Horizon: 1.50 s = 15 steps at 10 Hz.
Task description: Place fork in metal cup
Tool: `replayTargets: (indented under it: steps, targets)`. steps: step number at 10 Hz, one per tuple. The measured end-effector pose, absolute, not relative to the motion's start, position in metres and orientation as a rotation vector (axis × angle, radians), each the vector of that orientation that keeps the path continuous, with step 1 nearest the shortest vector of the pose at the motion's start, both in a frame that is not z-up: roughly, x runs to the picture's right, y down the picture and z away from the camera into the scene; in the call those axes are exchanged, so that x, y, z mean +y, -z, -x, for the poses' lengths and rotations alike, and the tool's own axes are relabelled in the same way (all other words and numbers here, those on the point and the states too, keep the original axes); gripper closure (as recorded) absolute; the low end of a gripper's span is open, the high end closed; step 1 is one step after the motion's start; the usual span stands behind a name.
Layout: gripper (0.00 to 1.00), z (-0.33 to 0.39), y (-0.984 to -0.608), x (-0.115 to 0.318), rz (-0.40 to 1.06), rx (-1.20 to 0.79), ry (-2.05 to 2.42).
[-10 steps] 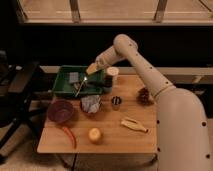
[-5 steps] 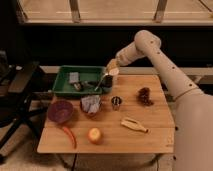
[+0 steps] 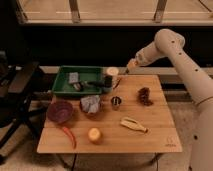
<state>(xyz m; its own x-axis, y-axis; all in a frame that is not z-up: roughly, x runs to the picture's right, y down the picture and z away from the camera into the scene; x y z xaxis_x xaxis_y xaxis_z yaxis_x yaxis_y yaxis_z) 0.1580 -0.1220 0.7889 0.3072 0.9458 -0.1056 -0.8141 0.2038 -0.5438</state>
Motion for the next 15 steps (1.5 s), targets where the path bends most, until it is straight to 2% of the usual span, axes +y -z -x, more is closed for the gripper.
replayTargets:
  steps: [5,15]
  targets:
    - [1.00,-0.154,-0.790,-0.121,0.575,-0.270,-1.239]
    - [1.00,-0.170,-0.810,-0.065,0.562,-0.154,-1.204]
